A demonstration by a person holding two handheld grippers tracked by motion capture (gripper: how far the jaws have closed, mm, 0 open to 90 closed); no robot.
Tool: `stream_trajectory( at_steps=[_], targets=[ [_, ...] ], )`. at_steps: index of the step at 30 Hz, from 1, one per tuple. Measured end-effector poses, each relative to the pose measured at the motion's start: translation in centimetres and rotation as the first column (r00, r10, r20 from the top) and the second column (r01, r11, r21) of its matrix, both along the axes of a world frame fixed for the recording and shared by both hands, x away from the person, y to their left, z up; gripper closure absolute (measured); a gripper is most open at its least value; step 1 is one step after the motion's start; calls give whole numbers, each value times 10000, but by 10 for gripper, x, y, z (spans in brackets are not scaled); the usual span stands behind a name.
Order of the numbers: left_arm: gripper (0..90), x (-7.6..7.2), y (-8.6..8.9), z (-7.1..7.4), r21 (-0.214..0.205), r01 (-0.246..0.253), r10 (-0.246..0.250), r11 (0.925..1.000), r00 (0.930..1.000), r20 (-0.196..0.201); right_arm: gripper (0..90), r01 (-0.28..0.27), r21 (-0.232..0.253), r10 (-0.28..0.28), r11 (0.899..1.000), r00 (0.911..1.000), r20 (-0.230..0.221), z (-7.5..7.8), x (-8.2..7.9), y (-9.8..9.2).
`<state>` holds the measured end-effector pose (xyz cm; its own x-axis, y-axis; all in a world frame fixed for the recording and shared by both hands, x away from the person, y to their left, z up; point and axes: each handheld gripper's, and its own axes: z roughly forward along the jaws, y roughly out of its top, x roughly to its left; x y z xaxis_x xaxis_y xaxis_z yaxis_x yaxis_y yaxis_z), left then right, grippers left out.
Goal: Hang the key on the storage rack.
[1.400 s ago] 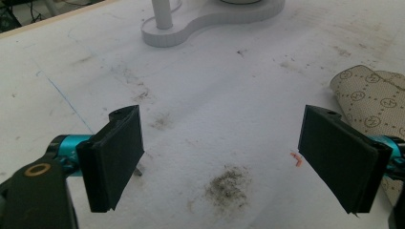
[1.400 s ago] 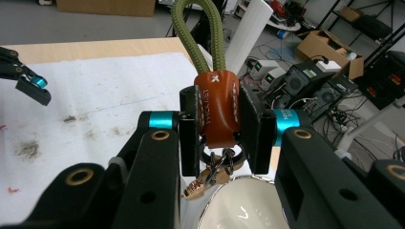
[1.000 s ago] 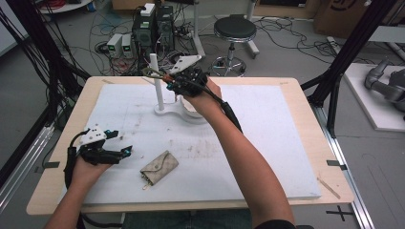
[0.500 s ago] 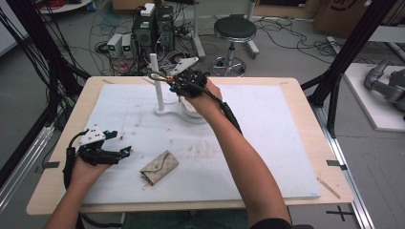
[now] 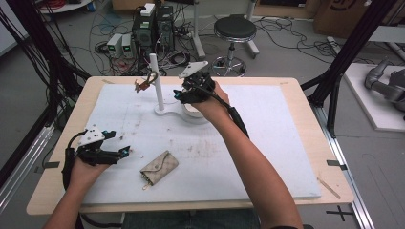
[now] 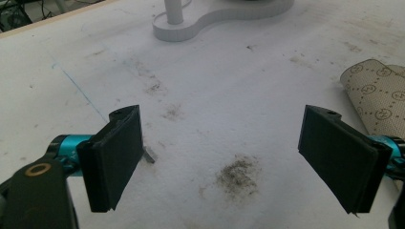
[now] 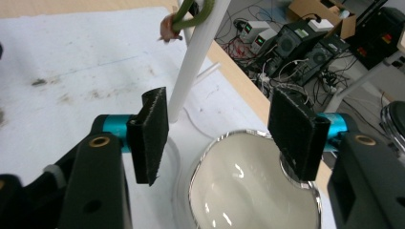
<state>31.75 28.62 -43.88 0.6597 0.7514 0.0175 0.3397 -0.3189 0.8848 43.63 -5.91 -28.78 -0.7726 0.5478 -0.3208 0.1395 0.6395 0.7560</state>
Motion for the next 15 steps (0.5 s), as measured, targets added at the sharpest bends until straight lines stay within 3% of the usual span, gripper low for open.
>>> stream_trajectory(
  at_steps=[4, 10, 15],
  targets=[
    [155, 0, -2, 0, 94, 26, -26, 10000, 10000, 6, 381, -10, 342, 3, 9994, 9998, 206, -2, -12, -19],
    [154, -1, -4, 0, 129, 160, -160, 9998, 9999, 32, 355, 360, 593, -353, 9976, 9993, -131, -15, -26, -58],
    [155, -1, -3, 0, 59, 98, -98, 9999, 9999, 48, 333, 640, 1153, -632, 9913, 9979, -108, -25, -40, -94]
  ],
)
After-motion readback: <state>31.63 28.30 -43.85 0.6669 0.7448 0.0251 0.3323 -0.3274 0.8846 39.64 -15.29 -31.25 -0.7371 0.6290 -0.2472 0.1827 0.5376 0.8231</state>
